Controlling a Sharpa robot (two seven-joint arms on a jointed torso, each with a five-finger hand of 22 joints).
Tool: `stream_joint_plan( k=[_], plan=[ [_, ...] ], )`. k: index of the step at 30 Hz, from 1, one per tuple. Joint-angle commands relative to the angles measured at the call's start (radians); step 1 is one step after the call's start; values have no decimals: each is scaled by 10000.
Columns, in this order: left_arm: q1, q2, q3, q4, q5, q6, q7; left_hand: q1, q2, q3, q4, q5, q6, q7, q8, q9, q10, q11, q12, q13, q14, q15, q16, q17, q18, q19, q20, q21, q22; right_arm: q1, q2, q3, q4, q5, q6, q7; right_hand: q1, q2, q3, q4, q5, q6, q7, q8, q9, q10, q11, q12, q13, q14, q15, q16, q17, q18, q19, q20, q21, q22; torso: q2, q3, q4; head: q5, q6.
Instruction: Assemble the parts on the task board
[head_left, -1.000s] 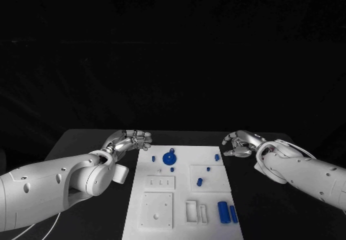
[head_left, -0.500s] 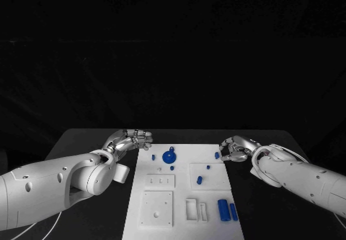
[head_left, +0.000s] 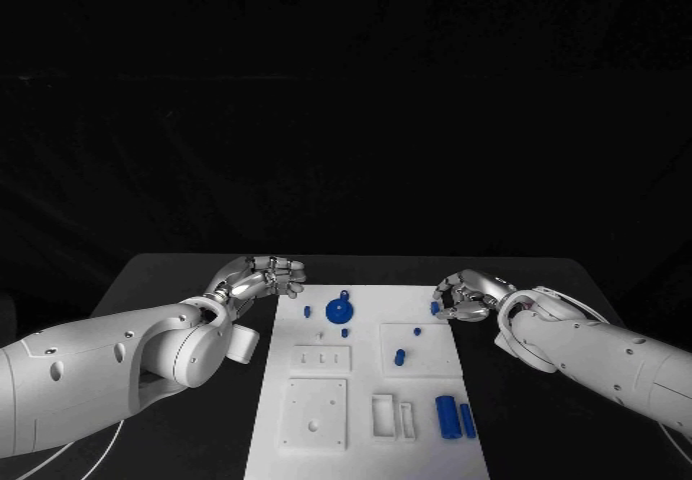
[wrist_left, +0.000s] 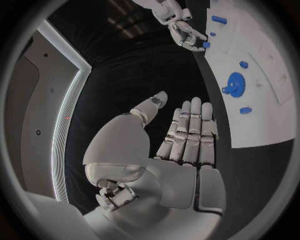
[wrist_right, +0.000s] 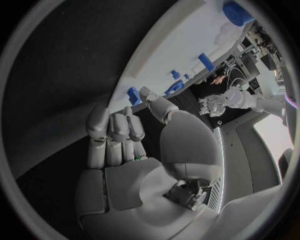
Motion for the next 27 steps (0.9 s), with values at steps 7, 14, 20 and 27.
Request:
stream_joint_plan(
  k=[7,14,20,27],
  plan=[
    [6,3,9,33,-7,150,113,-96,-19,20,-52,-70,-25,54,-10,10,35,66,-70,0,36,48,-50,21,149,-58,26,49,10,-3,46,-2,-12,48,158,-16,60,218,104,29,-148,143,-3,32,-32,52,13,40,686,-27,22,-56,31,854,-44,-19,-16,165,-18,-5,-12,12,-45],
    [6,3,9,32,-8,150,109,-97,-19,22,-54,-71,-26,54,-10,10,35,66,-71,0,36,48,-53,24,149,-58,27,49,11,-3,74,-3,-31,48,229,-28,179,326,369,77,-178,221,-21,33,-54,44,-5,36,681,-30,5,-70,57,854,-57,-20,-17,163,-20,5,-18,20,-38],
    [6,12,10,32,-9,151,107,-97,-18,25,-56,-71,-27,54,-10,11,35,67,-72,0,36,48,-55,26,149,-59,27,48,12,-4,135,-21,-49,15,305,-53,271,388,532,42,-184,268,-34,40,-62,52,-18,53,691,-32,-7,-74,77,854,-67,-24,-5,169,-18,7,-20,23,-49],
    [6,18,10,24,-11,150,104,-96,-17,28,-58,-71,-27,55,-10,11,35,67,-74,0,37,48,-57,29,149,-60,26,48,13,-11,181,-35,-70,-9,317,-78,276,353,569,13,-179,264,-34,28,-72,50,-17,56,692,-32,-8,-76,86,854,-71,-20,4,174,-18,0,-7,0,-46]
  ],
)
